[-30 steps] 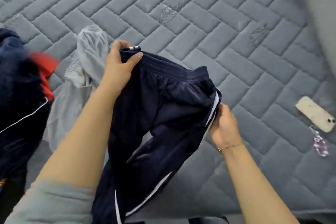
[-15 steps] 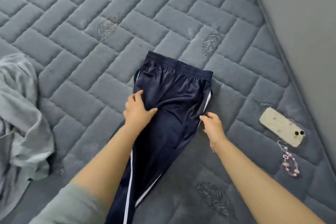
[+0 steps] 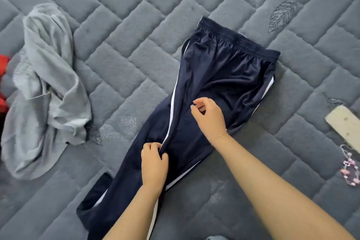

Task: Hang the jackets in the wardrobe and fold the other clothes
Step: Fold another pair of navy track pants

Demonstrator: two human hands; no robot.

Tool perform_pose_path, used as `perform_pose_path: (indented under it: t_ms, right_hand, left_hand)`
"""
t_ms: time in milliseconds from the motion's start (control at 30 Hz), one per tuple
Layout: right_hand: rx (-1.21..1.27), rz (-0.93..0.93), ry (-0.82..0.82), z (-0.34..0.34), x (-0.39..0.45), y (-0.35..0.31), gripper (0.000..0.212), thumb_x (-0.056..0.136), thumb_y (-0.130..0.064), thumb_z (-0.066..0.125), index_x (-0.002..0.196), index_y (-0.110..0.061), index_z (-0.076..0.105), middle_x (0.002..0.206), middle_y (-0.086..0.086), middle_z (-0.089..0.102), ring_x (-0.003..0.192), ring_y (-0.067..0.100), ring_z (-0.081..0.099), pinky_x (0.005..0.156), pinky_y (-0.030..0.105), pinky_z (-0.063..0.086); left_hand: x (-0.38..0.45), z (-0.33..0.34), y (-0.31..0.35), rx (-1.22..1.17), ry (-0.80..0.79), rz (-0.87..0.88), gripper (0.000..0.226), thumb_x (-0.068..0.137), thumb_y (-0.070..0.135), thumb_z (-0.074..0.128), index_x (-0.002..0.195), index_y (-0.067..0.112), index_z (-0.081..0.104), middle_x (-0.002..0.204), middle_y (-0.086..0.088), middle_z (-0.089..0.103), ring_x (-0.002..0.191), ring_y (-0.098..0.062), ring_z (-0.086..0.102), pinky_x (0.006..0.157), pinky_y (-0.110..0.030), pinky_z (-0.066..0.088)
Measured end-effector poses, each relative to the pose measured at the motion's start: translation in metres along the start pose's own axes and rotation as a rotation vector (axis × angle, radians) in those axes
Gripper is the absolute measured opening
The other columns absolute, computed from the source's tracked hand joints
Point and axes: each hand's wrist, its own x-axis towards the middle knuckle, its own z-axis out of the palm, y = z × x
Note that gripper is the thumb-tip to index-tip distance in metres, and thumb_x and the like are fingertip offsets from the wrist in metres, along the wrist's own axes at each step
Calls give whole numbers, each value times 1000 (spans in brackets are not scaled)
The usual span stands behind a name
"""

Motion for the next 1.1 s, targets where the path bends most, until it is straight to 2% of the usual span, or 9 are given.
perform_pose_path:
  t_ms: [133, 233, 367, 467, 600, 733, 833, 1000, 1100]
  right_hand:
    - [-402, 67, -200, 43, 38, -32, 45, 86, -62, 55, 92, -17, 52, 85, -5, 55, 77, 17, 51, 62, 33, 41]
    - [-610, 141, -201, 65, 48, -40, 44, 87, -57, 55, 71, -18, 45, 73, -6, 50, 73, 21, 50, 53, 29, 32]
    - [-275, 252, -42, 67, 49, -38, 36, 91, -37, 57, 77, -4, 58, 79, 7, 54, 78, 24, 50, 69, 32, 38]
    - [-62, 238, 90, 63, 42, -50, 43, 87, -32, 62, 56, -8, 45, 58, 2, 45, 62, 22, 43, 64, 34, 36]
    - [218, 209, 2, 80, 58, -92, 30, 89, -38, 63, 72, -14, 57, 72, -2, 56, 70, 12, 53, 63, 27, 47]
    - [277, 212, -190, 113, 76, -128, 35, 96, -34, 55, 129, -23, 56, 122, -7, 55, 106, 8, 50, 82, 20, 39]
    - [151, 176, -144, 132, 48, -127, 40, 93, -21, 56, 133, -18, 56, 128, -4, 56, 110, 10, 50, 94, 21, 39]
    - [97, 20, -247, 155, -57, -83, 31, 90, -2, 53, 117, -11, 66, 118, 4, 65, 104, 11, 59, 91, 18, 42]
    - [-3, 89, -355, 169, -110, -48, 30, 90, 0, 54, 117, -9, 66, 123, 7, 63, 115, 17, 57, 101, 23, 40]
  left_hand:
    - [-9, -25, -26, 32, -87, -46, 20, 77, 9, 56, 75, 22, 40, 81, 5, 50, 74, -18, 51, 59, -31, 33]
    - [-30, -38, -59, 107, -222, -127, 10, 76, 9, 54, 75, 15, 46, 83, 6, 50, 72, -16, 53, 57, -29, 36]
    - [-40, -72, -90, -185, -458, -235, 18, 77, 5, 56, 65, 15, 46, 63, 5, 51, 59, -9, 47, 53, -23, 34]
    - [-27, -131, -110, -342, -620, -114, 6, 87, 12, 66, 82, 13, 64, 74, 8, 62, 71, -6, 55, 68, -25, 43]
    - [38, -224, -125, -162, -242, 24, 29, 83, 25, 76, 67, 19, 53, 57, 13, 52, 55, -3, 46, 56, -24, 36]
    - [101, -268, -126, 167, 223, 68, 41, 83, 32, 73, 117, 20, 55, 112, -8, 61, 106, -29, 54, 88, -42, 42]
    - [105, -255, -136, 380, 242, -3, 72, 83, 30, 71, 145, 21, 36, 143, -11, 43, 130, -34, 39, 103, -48, 32]
    - [14, -163, -169, 47, 294, -67, 70, 78, 35, 75, 139, 20, 45, 149, -8, 32, 132, -33, 34, 105, -49, 33]
    - [-38, -107, -192, -20, 58, -170, 88, 75, 58, 72, 147, 27, 34, 156, -7, 17, 139, -32, 25, 111, -48, 26]
